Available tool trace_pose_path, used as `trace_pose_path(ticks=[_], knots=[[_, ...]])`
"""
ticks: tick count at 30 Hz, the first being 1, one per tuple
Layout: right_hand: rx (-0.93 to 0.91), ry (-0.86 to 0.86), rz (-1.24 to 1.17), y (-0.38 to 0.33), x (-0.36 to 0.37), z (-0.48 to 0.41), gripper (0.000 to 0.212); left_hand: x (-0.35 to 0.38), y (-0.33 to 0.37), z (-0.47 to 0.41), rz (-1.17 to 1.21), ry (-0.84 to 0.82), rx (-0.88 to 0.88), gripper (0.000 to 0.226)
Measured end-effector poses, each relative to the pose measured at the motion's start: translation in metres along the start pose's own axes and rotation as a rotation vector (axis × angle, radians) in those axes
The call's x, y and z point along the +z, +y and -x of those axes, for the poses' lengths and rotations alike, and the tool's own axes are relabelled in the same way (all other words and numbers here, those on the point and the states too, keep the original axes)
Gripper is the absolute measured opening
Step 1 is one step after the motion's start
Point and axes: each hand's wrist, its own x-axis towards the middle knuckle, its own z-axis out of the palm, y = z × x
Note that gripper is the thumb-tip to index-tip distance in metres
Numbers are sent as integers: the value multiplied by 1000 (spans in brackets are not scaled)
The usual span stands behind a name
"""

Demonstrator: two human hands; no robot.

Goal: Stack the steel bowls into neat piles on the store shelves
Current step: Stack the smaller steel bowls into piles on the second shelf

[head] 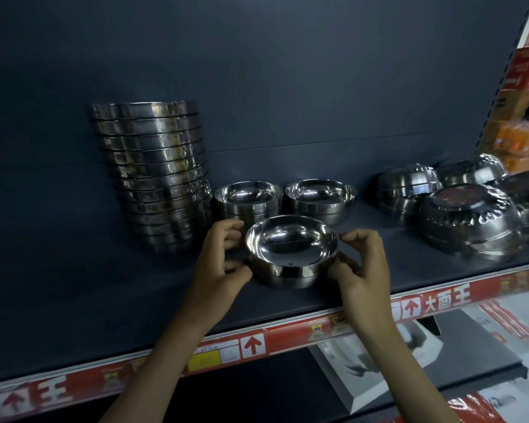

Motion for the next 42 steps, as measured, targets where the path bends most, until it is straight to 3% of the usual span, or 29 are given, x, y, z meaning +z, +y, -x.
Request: trace_pose_path(ticks=[3,7,10,14,20,29,42], knots=[[35,-72,-86,-5,-1,0,28,-2,-6,-3,26,0,-102,63],[38,-176,-119,-10,0,1,38,-4,-12,-3,24,-58,-153,75],[2,-160,-98,-9,0,3,39,-2,-4,-2,92,-58,-118,80],[-54,-108,-146,-14,5,1,40,-1,7,-2,141,10,-14,64],[-208,-81,-197,-32,34,-32,32,-9,16,-15,119,207,131,74],[-204,-156,-396,-12,82,-91,32,-3,-1,-61,80,428,227,77],[-172,-194,-250,14,90,-99,35,4,-28,-71,-89,425,217,77]])
